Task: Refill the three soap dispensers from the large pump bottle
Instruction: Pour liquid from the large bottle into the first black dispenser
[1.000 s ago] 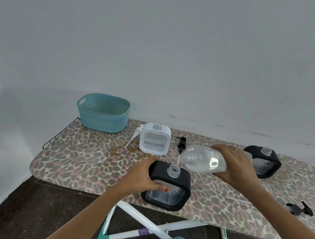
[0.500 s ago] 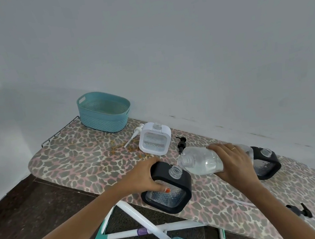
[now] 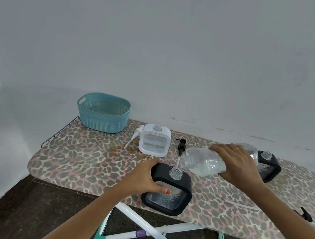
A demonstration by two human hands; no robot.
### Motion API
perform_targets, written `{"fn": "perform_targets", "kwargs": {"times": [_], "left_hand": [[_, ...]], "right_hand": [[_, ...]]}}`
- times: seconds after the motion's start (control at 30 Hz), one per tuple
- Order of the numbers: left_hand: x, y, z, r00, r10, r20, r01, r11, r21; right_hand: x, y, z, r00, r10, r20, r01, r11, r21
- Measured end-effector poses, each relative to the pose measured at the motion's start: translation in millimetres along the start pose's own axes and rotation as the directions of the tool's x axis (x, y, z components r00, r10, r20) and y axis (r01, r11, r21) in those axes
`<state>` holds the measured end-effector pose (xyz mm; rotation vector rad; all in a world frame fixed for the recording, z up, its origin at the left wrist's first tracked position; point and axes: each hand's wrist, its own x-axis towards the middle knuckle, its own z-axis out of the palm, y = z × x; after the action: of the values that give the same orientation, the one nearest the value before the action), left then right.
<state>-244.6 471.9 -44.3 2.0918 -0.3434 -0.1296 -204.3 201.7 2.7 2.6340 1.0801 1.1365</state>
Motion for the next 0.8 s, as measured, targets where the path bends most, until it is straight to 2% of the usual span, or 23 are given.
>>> {"fn": "perform_targets", "kwargs": {"times": [0.8], "left_hand": [[1.0,-1.9,2.3,1.0,-0.009,-0.02,0.009,1.0,0.022]], "right_hand": [[1.1,5.0,-2.4,0.999,-0.003,0.033,0.003,1.0,-0.014]]}}
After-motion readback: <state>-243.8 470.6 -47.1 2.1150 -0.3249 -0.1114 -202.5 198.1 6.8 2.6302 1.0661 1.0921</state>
